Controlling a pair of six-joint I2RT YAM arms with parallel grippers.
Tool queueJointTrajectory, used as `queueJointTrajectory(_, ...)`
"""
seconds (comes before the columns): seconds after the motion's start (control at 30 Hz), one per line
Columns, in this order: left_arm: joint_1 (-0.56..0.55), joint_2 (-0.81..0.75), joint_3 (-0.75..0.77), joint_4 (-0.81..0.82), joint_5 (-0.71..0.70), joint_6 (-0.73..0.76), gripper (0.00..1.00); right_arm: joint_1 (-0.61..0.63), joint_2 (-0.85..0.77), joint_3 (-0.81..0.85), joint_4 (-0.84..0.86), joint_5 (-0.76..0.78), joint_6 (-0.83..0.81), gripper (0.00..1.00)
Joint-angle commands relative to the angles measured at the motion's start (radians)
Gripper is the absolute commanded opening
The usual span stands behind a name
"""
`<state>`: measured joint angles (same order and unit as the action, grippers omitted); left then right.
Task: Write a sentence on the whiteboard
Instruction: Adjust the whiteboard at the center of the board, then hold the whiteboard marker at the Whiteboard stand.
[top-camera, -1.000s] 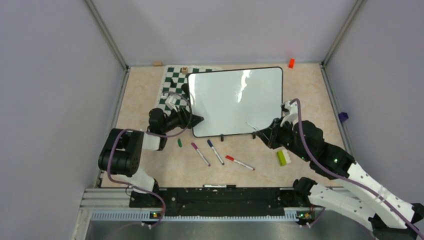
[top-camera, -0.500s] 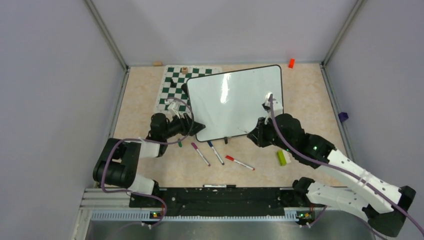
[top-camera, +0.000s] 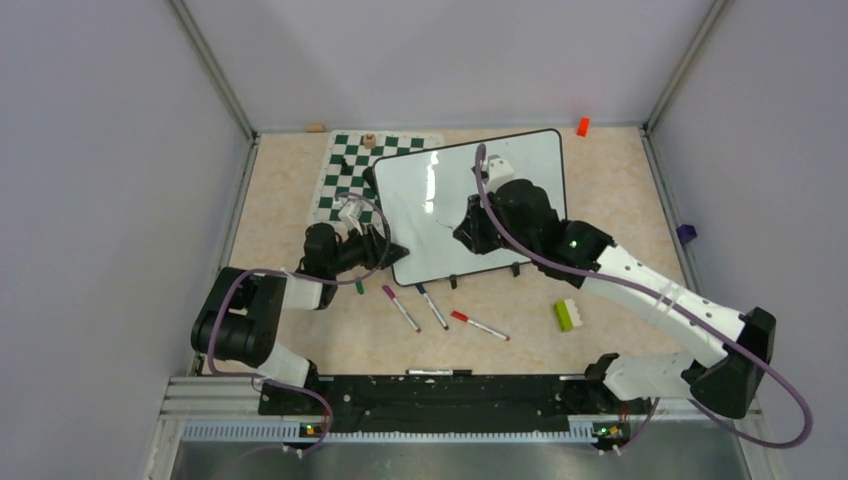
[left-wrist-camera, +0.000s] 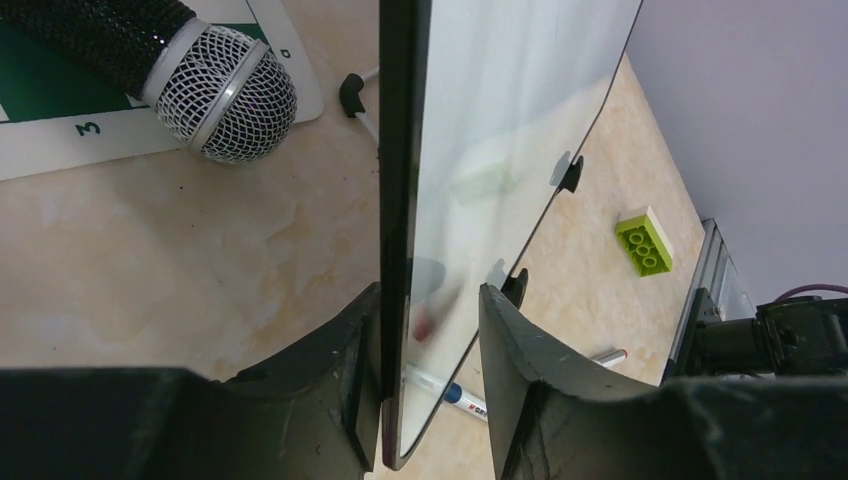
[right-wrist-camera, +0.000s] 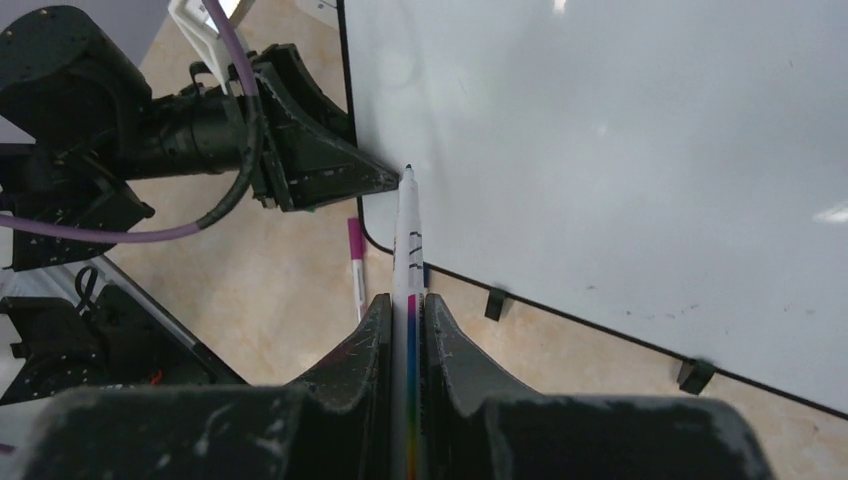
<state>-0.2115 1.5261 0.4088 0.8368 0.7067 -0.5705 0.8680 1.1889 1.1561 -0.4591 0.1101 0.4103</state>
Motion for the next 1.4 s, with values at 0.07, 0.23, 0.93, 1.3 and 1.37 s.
queueJointTrajectory(0.07,-0.003,0.01,0.038,0.011,0.036,0.027,0.43,0.003,0.109,0.153,0.055,-0.011,-0.067,0.0)
queueJointTrajectory(0.23,-0.003,-0.011,0.06,-0.085,-0.022,0.032,0.68,0.003,0.127,0.163,0.079,-0.029,-0.071,0.0)
queueJointTrajectory(0.93,-0.034,0.031,0.191,-0.259,0.248,0.199,0.99,0.002,-0.008,0.064,0.096,0.0,-0.076,0.0)
queueJointTrajectory(1.3,-0.034,0.041,0.245,-0.291,0.308,0.213,0.99,0.003,-0.074,0.038,0.093,0.016,-0.081,0.0)
queueJointTrajectory(1.37,-0.032,0.05,0.251,-0.289,0.322,0.211,0.98,0.002,-0.077,0.038,0.092,0.012,-0.079,0.0)
